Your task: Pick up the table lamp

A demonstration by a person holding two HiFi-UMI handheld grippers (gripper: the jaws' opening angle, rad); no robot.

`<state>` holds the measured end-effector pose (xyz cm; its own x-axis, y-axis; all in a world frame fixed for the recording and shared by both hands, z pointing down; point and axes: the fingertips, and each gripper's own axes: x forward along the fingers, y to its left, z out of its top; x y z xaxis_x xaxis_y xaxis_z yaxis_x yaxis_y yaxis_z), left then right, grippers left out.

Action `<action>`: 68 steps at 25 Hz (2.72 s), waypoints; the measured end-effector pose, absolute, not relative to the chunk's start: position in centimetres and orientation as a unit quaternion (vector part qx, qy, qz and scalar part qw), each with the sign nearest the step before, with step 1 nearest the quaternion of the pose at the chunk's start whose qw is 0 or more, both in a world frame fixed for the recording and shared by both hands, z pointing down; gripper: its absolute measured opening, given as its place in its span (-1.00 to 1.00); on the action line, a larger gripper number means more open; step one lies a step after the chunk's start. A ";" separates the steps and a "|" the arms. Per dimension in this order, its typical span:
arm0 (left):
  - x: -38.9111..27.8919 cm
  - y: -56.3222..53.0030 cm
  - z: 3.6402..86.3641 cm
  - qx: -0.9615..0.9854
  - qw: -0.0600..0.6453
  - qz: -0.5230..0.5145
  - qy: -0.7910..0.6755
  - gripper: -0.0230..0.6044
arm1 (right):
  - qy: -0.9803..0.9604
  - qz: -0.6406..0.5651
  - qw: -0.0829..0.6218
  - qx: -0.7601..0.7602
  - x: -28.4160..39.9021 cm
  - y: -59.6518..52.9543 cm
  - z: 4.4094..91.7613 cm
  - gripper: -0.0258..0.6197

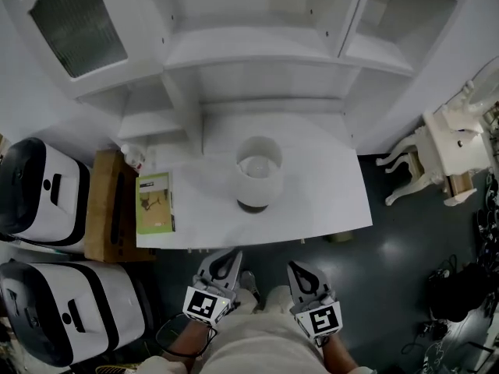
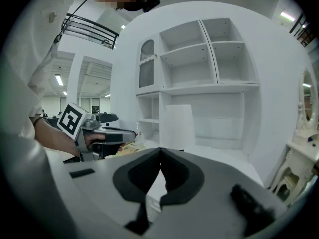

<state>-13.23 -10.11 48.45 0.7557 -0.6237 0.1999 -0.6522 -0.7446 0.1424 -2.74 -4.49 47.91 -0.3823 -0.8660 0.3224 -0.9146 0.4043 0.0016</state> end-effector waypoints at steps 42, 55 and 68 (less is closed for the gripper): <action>-7.2 -22.9 62.6 0.901 0.054 0.043 -0.429 0.14 | -0.824 0.146 0.163 0.523 2.2 -5.5 56.3 -0.88; -4.1 -27.6 64.2 0.908 0.023 0.064 -0.413 0.21 | -0.810 0.152 0.184 0.536 3.5 -5.2 57.5 -0.88; -2.3 -30.4 63.2 0.911 0.017 0.032 -0.410 0.21 | -0.800 0.167 0.185 0.545 4.5 -5.7 58.0 -0.88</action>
<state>-2.32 -30.37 63.16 0.6617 -0.7463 0.0722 -0.7484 -0.6632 0.0044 4.51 -5.69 58.02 -0.3368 -0.8111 0.4781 -0.9346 0.3499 -0.0647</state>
